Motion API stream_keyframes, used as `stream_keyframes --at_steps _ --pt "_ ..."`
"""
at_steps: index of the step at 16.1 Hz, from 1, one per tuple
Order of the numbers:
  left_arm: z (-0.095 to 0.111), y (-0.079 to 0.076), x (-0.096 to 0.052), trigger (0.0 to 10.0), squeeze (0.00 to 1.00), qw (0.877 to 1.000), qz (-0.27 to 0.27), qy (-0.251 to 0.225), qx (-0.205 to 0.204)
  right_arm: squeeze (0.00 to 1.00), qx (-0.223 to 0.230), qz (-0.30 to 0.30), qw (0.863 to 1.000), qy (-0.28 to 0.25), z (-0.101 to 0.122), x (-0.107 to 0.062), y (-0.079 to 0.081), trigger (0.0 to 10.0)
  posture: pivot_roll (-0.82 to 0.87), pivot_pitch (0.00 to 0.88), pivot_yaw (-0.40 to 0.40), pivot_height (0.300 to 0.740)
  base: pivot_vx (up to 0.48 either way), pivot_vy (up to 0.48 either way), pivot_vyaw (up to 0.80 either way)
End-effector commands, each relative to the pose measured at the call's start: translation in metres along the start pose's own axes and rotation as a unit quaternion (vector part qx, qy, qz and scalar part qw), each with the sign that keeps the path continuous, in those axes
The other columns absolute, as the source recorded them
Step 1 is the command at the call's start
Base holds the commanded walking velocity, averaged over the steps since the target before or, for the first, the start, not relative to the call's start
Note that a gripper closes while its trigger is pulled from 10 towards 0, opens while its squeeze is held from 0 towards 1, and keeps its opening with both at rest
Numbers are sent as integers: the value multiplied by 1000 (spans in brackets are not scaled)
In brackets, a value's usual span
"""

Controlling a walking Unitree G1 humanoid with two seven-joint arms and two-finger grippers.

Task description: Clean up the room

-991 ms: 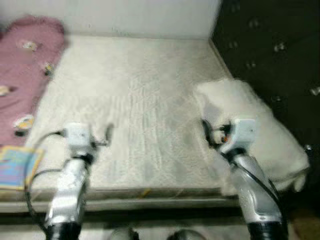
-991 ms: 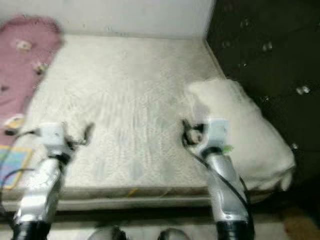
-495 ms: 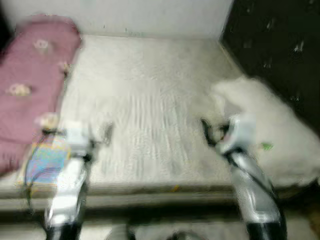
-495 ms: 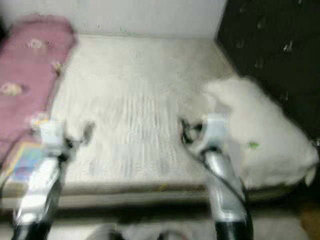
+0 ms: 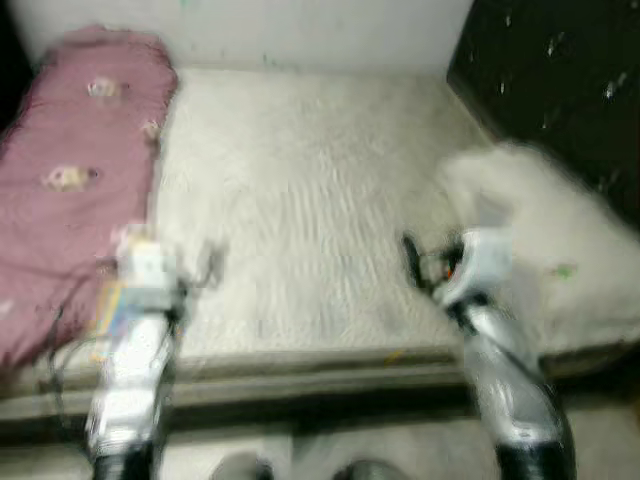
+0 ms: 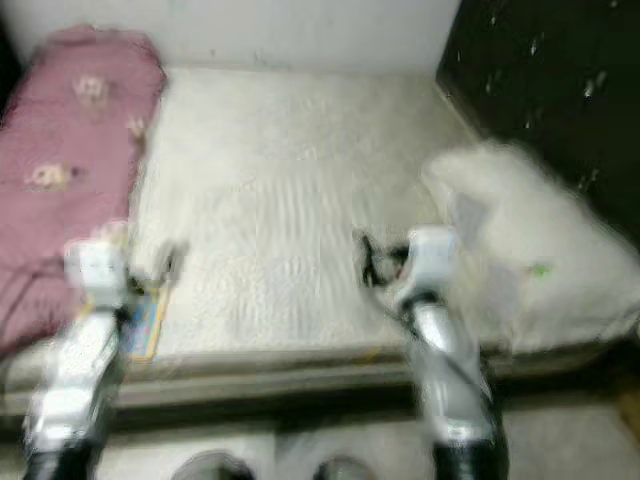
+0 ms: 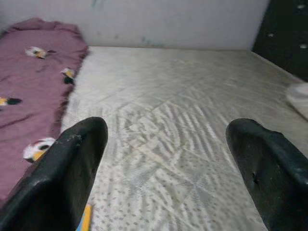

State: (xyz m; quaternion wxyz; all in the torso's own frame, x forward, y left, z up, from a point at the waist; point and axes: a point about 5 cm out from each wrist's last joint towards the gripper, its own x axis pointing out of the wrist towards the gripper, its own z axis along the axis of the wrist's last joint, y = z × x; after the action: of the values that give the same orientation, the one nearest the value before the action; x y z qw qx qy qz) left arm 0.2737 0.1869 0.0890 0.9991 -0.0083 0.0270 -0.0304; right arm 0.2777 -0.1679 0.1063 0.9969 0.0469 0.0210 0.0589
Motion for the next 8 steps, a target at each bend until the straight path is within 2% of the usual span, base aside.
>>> stream_keyframes --at_steps 1,5,7,8 --pt "5 4 1 10000 0 1000 2 -9 6 0 2 7 1000 -11 6 3 4 10000 -24 49 -58 740 0 461 0" --pt "-1 5 -5 10000 0 1000 6 0 8 0 -17 8 1000 6 2 2 5 10000 -27 52 -60 740 0 461 0" --pt "-10 8 -16 10000 0 1000 11 16 12 0 -56 -14 997 46 -13 -5 0 10000 -27 55 -62 740 0 461 0" --pt "-15 9 -23 10000 0 1000 12 25 12 0 -33 -22 996 77 -22 -11 -5 10000 -28 58 -62 740 0 461 0"
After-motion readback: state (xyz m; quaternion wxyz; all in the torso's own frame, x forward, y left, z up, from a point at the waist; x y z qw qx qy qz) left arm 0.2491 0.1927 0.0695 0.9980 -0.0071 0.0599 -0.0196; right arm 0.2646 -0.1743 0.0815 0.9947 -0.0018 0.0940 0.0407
